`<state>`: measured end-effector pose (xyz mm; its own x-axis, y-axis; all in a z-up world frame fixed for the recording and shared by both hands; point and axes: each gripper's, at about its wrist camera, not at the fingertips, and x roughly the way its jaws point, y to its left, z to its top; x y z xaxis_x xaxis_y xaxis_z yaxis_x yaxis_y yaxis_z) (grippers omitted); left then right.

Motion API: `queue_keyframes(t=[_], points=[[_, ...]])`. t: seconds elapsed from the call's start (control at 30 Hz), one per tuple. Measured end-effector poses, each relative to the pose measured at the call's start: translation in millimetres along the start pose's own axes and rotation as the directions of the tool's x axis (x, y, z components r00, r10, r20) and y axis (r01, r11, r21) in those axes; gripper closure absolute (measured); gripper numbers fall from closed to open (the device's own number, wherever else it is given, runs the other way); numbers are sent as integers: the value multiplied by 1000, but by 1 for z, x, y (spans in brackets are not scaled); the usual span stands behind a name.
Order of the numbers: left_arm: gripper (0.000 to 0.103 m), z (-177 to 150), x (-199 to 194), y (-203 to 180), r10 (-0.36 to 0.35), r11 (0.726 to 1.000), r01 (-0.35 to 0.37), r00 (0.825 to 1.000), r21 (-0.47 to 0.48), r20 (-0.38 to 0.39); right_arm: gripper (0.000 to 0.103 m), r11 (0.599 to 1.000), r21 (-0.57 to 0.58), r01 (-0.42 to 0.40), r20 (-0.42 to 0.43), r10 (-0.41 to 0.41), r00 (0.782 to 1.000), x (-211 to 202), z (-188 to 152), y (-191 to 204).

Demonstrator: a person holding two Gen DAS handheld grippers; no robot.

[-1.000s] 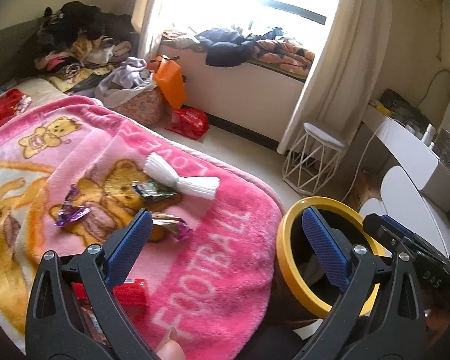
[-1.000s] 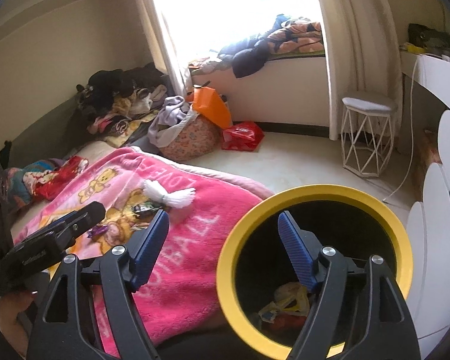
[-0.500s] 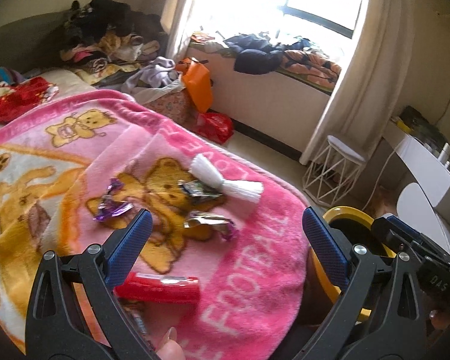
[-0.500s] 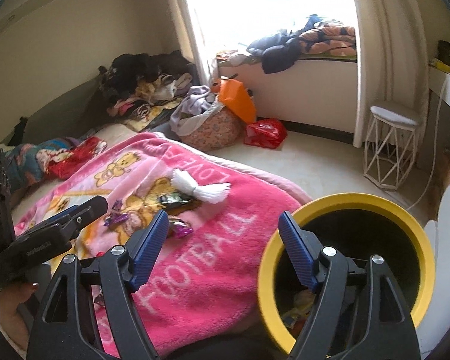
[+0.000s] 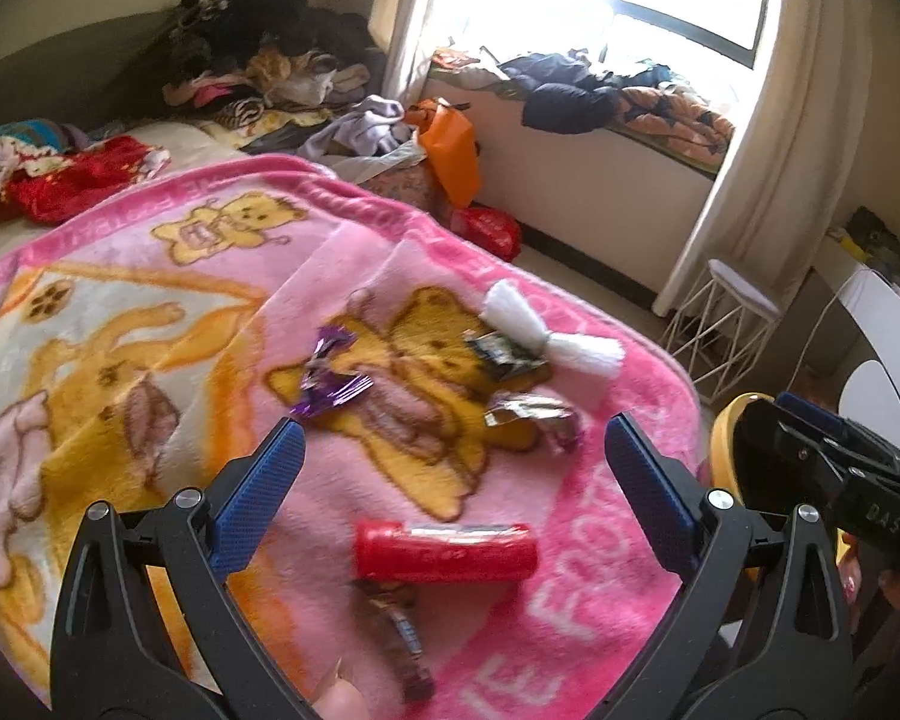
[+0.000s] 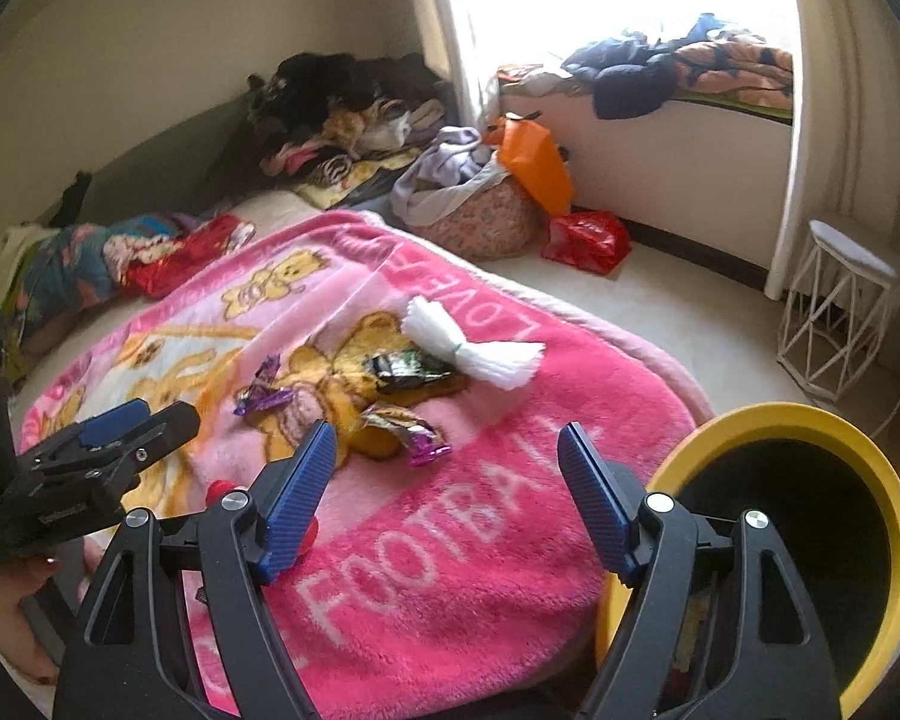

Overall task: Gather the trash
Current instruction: 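Move both open tools back to the wrappers on the blanket, then grasp a brown snack wrapper with the left tool while the right tool grasps a purple wrapper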

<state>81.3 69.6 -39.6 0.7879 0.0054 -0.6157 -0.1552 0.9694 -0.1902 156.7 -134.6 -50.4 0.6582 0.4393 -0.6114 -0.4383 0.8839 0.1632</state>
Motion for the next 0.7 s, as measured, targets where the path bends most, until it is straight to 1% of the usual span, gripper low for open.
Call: queue_keyframes(t=[0.07,0.2,0.27,0.4,0.47,0.53,0.6,0.7], points=[[11,-3,1,7,9,1000,-9,1000,-7,-14,29,1000,-22,-11,-18,11,1000,11,0,4],[11,-13,4,18,2,999,-4,999,-36,-51,29,999,-39,-28,-56,25,998,33,1,7],[11,-20,7,23,2,999,-7,997,-53,-79,29,998,-50,-27,-80,23,996,46,1,8],[11,-38,14,26,-19,998,9,990,-69,-140,29,995,-94,-31,-122,19,992,69,-2,14],[15,-47,18,26,-32,998,20,984,-67,-173,29,993,-114,-38,-144,21,989,80,-3,18],[21,-54,22,25,-40,998,28,979,-64,-198,29,991,-124,-46,-167,24,986,91,-4,19],[23,-62,28,25,-57,997,42,971,-70,-234,30,988,-148,-37,-186,9,983,104,-6,22],[31,-70,31,25,-54,997,39,963,-64,-262,30,986,-165,-26,-211,-9,977,120,-9,22]])
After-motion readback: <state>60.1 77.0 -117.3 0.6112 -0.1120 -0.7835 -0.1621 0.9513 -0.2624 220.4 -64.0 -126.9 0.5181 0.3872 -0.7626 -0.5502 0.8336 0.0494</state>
